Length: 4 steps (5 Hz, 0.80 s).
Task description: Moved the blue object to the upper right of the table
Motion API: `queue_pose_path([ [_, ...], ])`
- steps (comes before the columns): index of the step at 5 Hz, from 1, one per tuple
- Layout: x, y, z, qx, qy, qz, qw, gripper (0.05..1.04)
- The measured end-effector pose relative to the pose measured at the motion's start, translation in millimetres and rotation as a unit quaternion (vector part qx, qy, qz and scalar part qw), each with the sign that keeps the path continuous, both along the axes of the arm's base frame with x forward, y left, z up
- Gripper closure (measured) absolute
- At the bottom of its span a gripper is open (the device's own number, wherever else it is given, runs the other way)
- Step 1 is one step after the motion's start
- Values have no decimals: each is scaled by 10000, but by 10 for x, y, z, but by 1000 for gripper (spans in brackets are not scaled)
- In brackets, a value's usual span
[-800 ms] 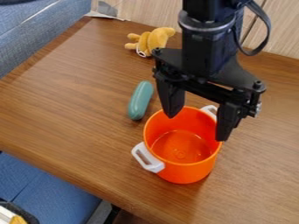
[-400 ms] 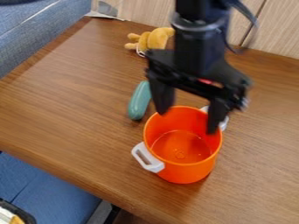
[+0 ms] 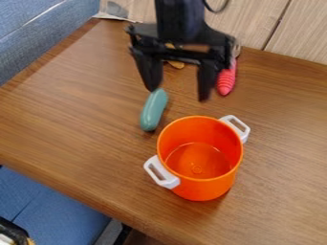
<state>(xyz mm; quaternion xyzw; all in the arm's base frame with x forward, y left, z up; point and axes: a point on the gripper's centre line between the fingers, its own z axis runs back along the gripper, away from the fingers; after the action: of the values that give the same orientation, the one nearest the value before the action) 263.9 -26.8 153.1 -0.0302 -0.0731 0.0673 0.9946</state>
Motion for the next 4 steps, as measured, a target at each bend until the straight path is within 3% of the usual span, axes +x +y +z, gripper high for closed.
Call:
queue_pose_path([
  [1,96,237,-97,97,97,400,9991,82],
  [3,146,386,-505,390,394,597,9967,82],
  [4,123,427,-603,359,453,685,9960,90],
])
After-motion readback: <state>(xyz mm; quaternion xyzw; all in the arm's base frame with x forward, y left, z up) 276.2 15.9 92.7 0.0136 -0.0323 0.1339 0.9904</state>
